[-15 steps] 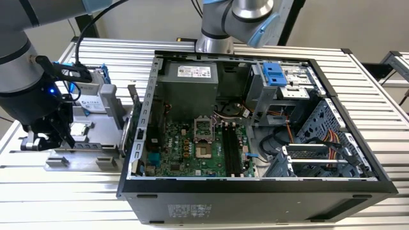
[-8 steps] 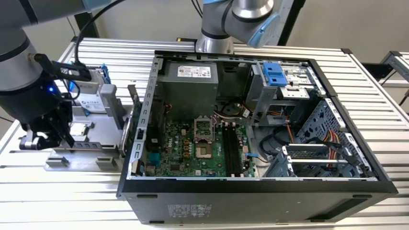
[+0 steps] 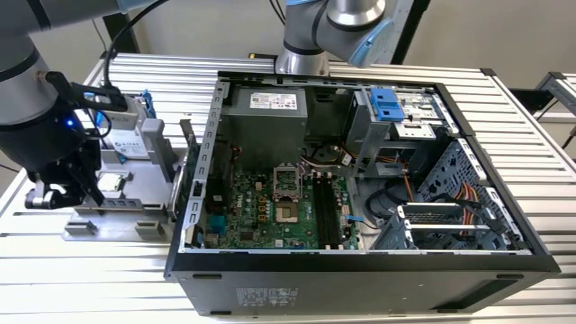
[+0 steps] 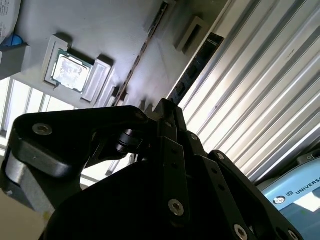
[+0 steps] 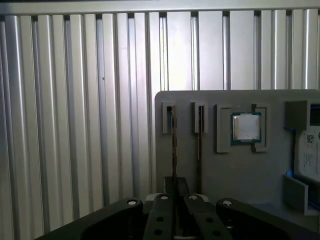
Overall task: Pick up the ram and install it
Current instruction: 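Pick up the ram and move it above insertion slot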
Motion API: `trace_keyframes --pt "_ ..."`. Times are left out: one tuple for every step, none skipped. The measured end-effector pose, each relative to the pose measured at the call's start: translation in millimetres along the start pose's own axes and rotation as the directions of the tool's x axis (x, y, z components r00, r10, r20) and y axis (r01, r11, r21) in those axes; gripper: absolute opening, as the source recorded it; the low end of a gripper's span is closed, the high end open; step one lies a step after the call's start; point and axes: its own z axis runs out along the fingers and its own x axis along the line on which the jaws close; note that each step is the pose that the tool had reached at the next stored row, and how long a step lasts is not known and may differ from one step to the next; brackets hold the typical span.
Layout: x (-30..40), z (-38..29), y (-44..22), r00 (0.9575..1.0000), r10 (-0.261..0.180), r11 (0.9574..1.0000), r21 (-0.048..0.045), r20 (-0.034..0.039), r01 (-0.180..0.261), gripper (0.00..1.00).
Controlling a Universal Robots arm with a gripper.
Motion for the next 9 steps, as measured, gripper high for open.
trace_keyframes --pt "0.0 -0.5 0.0 1.0 0.0 1.0 0.0 0.0 0.0 0.0" --pt "0.0 -1.0 0.0 1.0 0.0 1.0 0.0001 0.0001 0.0 0.0" --pt "0.0 -1.6 0.0 1.0 0.0 1.0 0.0 0.0 0.0 0.0" --pt "0.0 -2.2 0.0 1.0 0.0 1.0 0.0 0.0001 0.0 0.0" --pt "0.0 -2.6 0.0 1.0 0.0 1.0 0.0001 0.0001 0.0 0.0" --pt "0.0 -3.1 0.0 1.0 0.0 1.0 0.0001 0.0001 0.0 0.0" --pt "0.0 -3.6 0.0 1.0 0.0 1.0 0.0001 0.0001 0.0 0.0" --pt "0.0 -4.0 0.0 1.0 0.0 1.0 0.0001 0.0001 0.0 0.0" --pt "0.0 -4.4 0.0 1.0 0.0 1.0 0.0001 0.0001 0.0 0.0"
